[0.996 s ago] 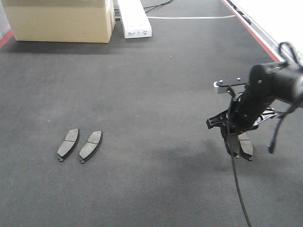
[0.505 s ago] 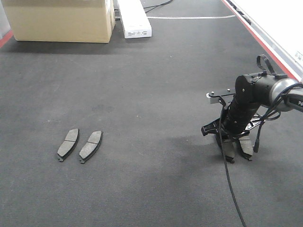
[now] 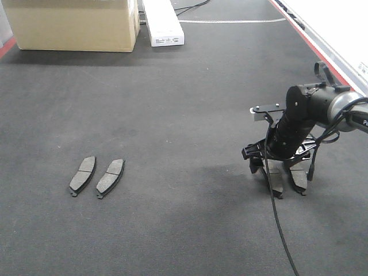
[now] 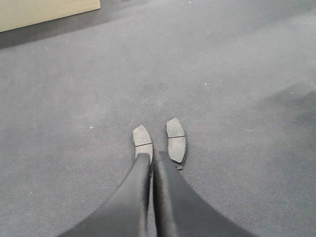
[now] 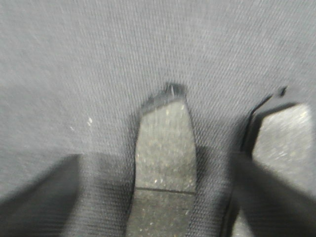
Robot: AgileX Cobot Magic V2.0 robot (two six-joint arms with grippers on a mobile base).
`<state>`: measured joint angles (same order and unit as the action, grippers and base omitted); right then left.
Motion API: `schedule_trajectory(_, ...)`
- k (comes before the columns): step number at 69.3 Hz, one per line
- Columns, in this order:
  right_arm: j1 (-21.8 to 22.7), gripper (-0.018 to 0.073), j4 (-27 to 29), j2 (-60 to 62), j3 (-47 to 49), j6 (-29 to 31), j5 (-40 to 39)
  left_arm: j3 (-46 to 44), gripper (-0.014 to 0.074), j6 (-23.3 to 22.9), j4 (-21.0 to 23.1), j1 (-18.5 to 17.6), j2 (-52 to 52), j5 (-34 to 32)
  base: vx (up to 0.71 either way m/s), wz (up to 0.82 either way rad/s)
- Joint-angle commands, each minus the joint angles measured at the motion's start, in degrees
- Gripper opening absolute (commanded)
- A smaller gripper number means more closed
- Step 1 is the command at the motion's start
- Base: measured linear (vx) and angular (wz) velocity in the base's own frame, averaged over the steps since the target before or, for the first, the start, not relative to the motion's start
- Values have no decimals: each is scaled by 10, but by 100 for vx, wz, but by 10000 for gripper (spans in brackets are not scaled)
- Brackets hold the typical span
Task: Move and align brake pads A on conveyor
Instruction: 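Lower the right gripper's brake pad beside the pad nearer the right arm, then open the right gripper and lift it away from the pads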
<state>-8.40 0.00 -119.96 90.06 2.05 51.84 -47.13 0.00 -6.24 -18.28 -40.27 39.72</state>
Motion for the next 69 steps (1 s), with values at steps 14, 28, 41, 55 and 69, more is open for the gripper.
schedule_trajectory(14,3,673,0,125,17,5,13,-16,-6,0,-1,0,2,-40,0,0)
schedule_trajectory(28,2,571,5,254,-6,4,15,-16,-6,0,-1,0,2,-39,0,0)
schedule_trajectory(41,3,474,4,414,-89,3,-33,-16,-6,0,-1,0,2,-39,0,0)
schedule_trajectory(55,3,405,5,592,-183,3,-30,-16,-6,0,-1,0,2,-39,0,0)
schedule_trajectory(69,3,393,0,769,-302,3,-58,-16,-6,0,-1,0,2,-39,0,0)
